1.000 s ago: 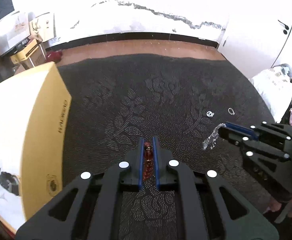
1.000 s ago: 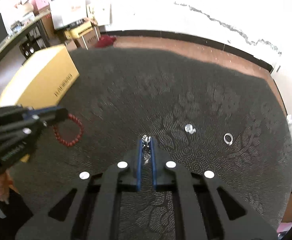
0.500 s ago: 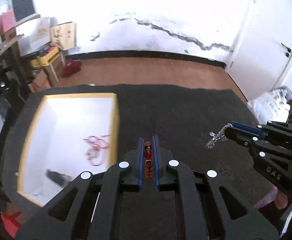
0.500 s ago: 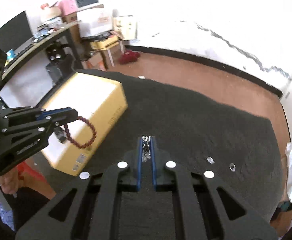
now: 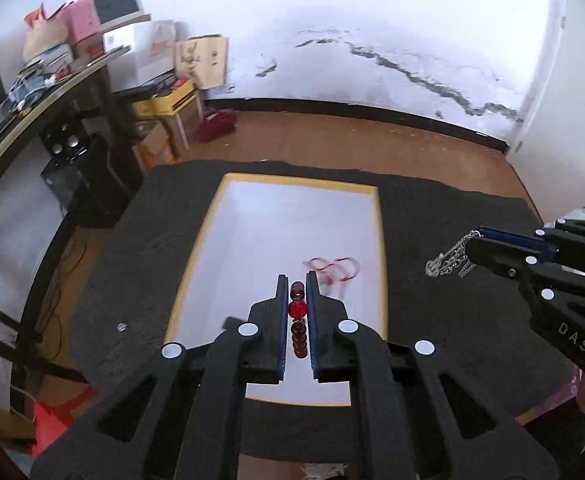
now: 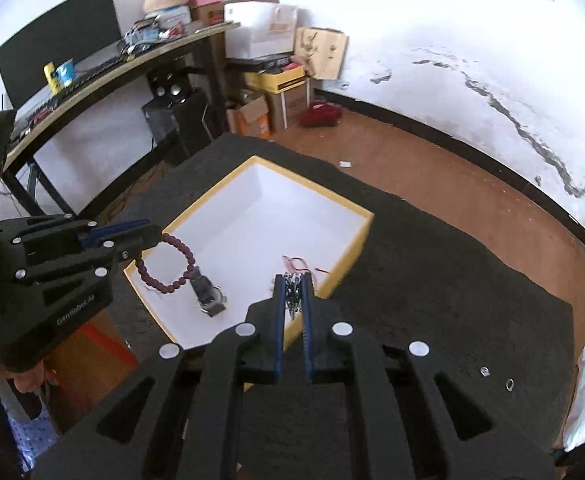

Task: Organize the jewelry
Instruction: 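Carry the bracelet in the left tool and chain in the right tool over the box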

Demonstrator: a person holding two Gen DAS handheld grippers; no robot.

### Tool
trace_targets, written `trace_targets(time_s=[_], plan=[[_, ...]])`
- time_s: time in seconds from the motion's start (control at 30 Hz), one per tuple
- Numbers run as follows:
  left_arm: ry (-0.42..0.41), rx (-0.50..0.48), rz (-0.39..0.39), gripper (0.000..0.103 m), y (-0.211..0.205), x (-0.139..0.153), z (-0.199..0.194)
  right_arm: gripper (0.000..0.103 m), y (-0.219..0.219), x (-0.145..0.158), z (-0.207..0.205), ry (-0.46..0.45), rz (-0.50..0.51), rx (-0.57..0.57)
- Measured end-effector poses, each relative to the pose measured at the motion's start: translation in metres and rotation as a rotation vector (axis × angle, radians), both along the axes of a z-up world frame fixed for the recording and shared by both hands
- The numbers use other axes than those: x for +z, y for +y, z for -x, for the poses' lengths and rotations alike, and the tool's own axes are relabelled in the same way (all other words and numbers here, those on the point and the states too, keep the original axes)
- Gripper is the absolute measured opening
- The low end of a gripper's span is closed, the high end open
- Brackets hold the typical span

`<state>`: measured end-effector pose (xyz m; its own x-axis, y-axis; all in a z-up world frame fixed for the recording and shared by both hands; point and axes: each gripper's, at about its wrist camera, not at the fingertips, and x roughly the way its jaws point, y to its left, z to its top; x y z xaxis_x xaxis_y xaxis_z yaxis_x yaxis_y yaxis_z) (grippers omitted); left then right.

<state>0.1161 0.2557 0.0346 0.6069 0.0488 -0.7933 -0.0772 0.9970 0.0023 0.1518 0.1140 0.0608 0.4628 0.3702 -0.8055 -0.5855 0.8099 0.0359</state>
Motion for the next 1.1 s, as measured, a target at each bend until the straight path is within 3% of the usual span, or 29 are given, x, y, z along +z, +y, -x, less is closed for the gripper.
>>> trace_targets(time_s=[0.33, 1.1], plan=[[0.042, 0.066, 0.043, 0.009, 0.053, -0.041, -0.012, 0.008, 0.055, -0.055, -0.028, 0.076, 0.066, 0.020], [0.163, 0.142, 0.048, 0.009, 0.088, -0.138, -0.091, 0.008, 0.073, -0.143, -0.081, 0.178, 0.142, 0.021]])
